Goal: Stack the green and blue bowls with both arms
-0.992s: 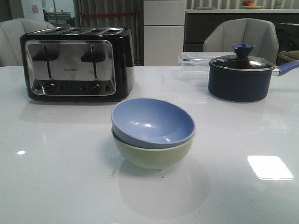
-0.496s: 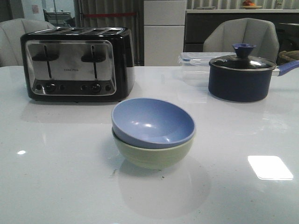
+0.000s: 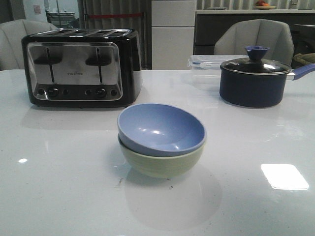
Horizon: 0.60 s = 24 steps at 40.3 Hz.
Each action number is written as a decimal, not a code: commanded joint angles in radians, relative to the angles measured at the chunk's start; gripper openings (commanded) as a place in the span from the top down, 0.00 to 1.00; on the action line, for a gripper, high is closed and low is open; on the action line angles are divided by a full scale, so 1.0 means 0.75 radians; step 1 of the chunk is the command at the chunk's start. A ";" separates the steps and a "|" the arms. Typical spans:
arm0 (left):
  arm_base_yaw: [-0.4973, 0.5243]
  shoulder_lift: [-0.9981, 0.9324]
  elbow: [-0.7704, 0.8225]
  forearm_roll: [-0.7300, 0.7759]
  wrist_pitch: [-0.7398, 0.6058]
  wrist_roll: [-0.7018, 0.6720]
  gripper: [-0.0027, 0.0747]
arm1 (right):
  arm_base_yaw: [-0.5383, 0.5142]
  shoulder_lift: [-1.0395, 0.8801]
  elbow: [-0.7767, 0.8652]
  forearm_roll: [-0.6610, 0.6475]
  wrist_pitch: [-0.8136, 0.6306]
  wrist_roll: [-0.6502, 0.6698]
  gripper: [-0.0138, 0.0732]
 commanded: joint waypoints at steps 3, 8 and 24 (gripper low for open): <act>0.003 -0.026 0.006 0.000 -0.121 -0.001 0.85 | -0.065 -0.102 0.046 -0.019 -0.150 -0.013 0.78; 0.003 -0.026 0.006 0.000 -0.121 -0.001 0.85 | -0.232 -0.271 0.215 -0.020 -0.355 -0.013 0.78; 0.005 -0.026 0.006 0.000 -0.121 -0.001 0.85 | -0.597 -0.871 0.827 0.003 -0.875 -0.013 0.78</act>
